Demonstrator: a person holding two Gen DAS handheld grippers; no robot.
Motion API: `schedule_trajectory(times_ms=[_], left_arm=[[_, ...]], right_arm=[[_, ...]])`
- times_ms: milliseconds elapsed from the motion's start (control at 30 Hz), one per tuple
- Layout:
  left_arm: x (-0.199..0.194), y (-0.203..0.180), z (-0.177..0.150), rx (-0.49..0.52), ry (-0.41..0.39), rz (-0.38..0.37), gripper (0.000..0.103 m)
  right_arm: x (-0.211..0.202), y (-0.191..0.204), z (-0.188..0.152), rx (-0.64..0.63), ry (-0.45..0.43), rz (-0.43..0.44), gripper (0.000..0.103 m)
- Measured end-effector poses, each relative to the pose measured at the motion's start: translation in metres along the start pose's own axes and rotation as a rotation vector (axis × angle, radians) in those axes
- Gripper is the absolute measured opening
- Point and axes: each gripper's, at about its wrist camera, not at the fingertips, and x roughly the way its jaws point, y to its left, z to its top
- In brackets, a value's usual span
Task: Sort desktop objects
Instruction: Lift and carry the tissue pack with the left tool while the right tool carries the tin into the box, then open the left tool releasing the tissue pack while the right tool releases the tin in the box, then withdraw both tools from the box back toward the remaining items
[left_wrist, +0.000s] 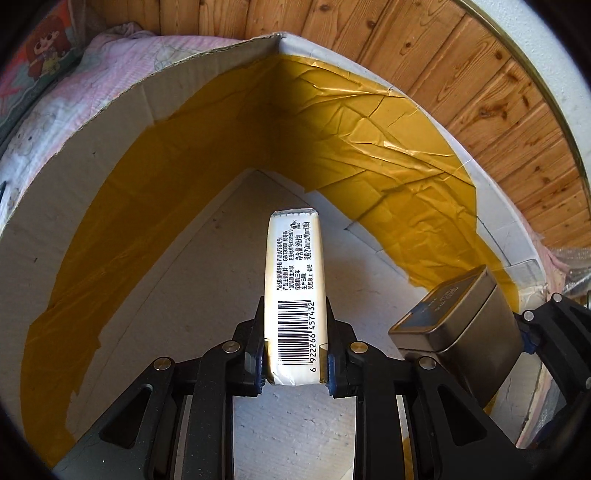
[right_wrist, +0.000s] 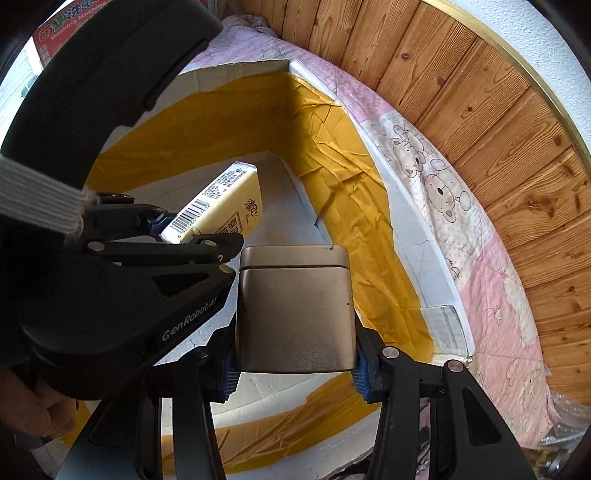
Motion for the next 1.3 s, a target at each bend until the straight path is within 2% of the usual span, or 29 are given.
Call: schedule_trajectory(times_ms=[33, 67, 167, 267, 367, 633, 967, 1100, 1300], left_arm=[[0.000, 0.000, 0.000, 0.000, -0.004, 0.009, 0.026], [0.000, 0.001, 0.001, -0.005, -0.007, 0.014, 0.033], [-0.003, 0.006, 0.002, -0.016, -0.016, 0.021, 0.045], [-0.009, 0.014, 0.002, -0.035, -0.017, 0.017, 0.048], [-0.019, 0.020, 0.003, -0.053, -0.024, -0.003, 0.049], [-0.055, 0.019, -0.002, -0.084, -0.053, -0.029, 0.049], [-0.102, -0.003, -0.032, -0.001, -0.100, -0.034, 0.049], [-0.119, -0.006, -0.046, 0.027, -0.129, -0.013, 0.049], [-0.136, -0.005, -0.059, 0.019, -0.152, -0.028, 0.049]], right_arm=[[0.001, 0.000, 0.001, -0.003, 0.007, 0.001, 0.049], [0.002, 0.001, 0.002, -0.007, 0.011, -0.004, 0.049], [0.004, 0.002, 0.002, -0.005, 0.019, -0.022, 0.050], [0.000, 0.003, 0.001, 0.007, 0.012, -0.020, 0.052], [-0.009, 0.004, -0.002, 0.022, -0.002, -0.016, 0.059], [-0.039, 0.014, -0.017, 0.032, -0.019, -0.004, 0.059], [-0.087, 0.024, -0.037, 0.059, -0.066, 0.012, 0.061], [-0.099, 0.032, -0.047, 0.058, -0.077, 0.010, 0.061], [-0.114, 0.046, -0.062, 0.057, -0.097, 0.011, 0.066]])
